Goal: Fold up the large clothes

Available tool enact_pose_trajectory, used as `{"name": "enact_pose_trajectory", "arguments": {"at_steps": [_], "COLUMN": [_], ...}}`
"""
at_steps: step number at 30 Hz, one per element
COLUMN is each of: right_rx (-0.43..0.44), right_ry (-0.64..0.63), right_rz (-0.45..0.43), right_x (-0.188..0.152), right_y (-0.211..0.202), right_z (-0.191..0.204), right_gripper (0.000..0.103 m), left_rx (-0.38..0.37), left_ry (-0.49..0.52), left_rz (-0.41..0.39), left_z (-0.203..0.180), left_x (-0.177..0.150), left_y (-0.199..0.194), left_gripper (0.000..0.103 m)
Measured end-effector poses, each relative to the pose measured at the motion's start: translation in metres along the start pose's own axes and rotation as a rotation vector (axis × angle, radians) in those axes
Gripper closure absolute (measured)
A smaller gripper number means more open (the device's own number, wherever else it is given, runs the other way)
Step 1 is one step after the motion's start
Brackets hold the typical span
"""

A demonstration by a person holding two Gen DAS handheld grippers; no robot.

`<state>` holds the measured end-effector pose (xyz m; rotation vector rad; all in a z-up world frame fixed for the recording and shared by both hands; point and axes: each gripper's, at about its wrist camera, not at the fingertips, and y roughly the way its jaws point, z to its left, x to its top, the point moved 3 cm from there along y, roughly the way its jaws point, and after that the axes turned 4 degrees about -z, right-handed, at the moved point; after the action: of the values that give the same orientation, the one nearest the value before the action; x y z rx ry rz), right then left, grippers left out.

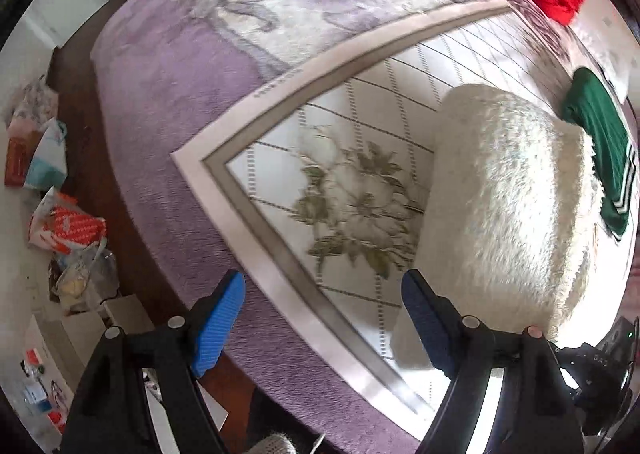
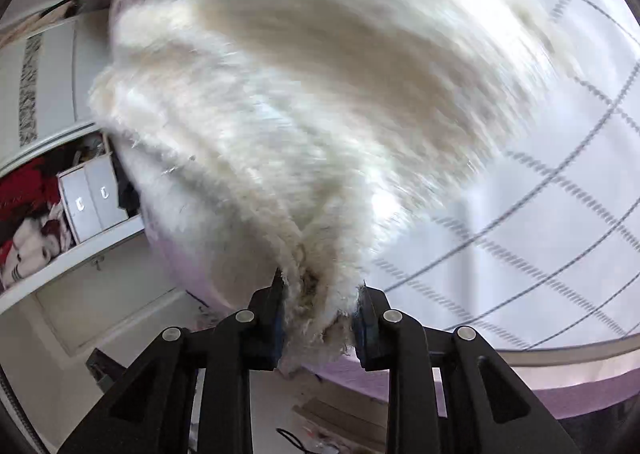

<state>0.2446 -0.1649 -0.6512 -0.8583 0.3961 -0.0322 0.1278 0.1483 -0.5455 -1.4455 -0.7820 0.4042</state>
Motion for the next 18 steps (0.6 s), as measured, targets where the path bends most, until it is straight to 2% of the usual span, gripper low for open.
{"name": "enact_pose_trajectory", "arguments": {"at_steps": [3, 5, 6, 8, 12, 14, 16, 18], "right_rx": [-0.055, -0.11, -0.136, -0.177, -0.264, -0.282, -0.296, -0.321], "right_ry": [-0.113, -0.195, -0.252, -0.359, -0.461, -0.48, -0.5, -0.529], "right_rz": [0.026, 0.032, 0.012, -0.064, -0.188, -0.238, -0.247, -0.211], "right_x": [0.002, 0.001, 0.003, 0.012, 0.042, 0.068, 0.086, 0.109], "right_y": [-0.011, -0.025, -0.036, -0.058, -0.074, -0.076, -0.065, -0.046], "right_z": [0.01, 0.025, 0.036, 0.055, 0.069, 0.066, 0.066, 0.062], "right_gripper": [0.061, 0.044, 0.042, 0.03, 0.028, 0.028, 0.028, 0.028], "left_rx": [-0.046, -0.101, -0.14, -0.186, -0.279, -0.368, -0.457, -0.481], "left_ry": [0.015, 0.003, 0.0, 0.019, 0.046, 0.039, 0.03, 0.038], "left_rz": [0.011, 0.014, 0.016, 0.024, 0.067, 0.095, 0.112, 0.129], "left_z": [-0.013, -0.021, -0.025, -0.035, -0.059, -0.072, -0.082, -0.092], "left_x": [0.003, 0.008, 0.012, 0.018, 0.029, 0.033, 0.037, 0.039], "left_y": [0.011, 0.017, 0.023, 0.035, 0.062, 0.072, 0.078, 0.086], "left_gripper": [0.024, 0.024, 0.024, 0.024, 0.024, 0.024, 0.024, 0.021]}}
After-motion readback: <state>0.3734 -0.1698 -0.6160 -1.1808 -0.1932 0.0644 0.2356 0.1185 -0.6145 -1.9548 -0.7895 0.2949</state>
